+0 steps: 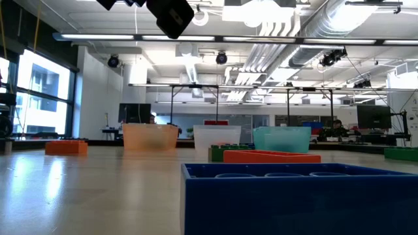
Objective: Sort & place blocks by color
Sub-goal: Put the orange game piece into the transparent bin
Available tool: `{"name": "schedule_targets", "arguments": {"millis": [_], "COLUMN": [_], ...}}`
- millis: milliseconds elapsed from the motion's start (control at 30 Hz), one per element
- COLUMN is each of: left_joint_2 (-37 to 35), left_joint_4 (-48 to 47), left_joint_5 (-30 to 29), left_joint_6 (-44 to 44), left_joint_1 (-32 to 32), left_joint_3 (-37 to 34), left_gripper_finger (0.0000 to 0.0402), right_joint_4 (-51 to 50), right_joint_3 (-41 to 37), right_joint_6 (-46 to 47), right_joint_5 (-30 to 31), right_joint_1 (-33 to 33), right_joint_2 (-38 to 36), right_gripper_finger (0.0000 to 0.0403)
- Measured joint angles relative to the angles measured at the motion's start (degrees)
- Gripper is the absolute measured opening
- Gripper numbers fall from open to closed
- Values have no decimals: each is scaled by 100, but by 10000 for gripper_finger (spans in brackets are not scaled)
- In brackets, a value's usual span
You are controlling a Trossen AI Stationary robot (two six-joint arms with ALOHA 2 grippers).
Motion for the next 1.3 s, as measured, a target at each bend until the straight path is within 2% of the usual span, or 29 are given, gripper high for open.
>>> {"name": "schedule_targets", "arguments": {"millis": [500, 667, 800, 933, 1167, 1300], "left_joint_2": [0, -101, -192, -299, -511, -599], "left_joint_4": [-115, -635, -1112, -1473, -2346, -2697], "left_joint_5": [-281, -799, -1184, -1850, -3914, -4540], "left_joint_6": [237, 317, 764, 1094, 1350, 1299], "left_joint_1": [78, 305, 527, 656, 606, 603], "left_joint_3": [0, 2, 6, 7, 8, 7], "left_gripper_finger": [213, 229, 231, 229, 229, 229], "right_joint_4": [-339, -541, -888, -1144, -1300, -1309], "right_joint_3": [0, 0, -4, -4, -4, -4], "right_joint_6": [203, 196, 162, 190, 190, 190], "right_joint_5": [758, 926, 1440, 1575, 1650, 1692], "right_joint_1": [2, -12, -48, -227, -843, -1390], "right_joint_2": [7, 7, -35, -72, -74, -73], "right_gripper_finger": [76, 76, 77, 77, 78, 78]}}
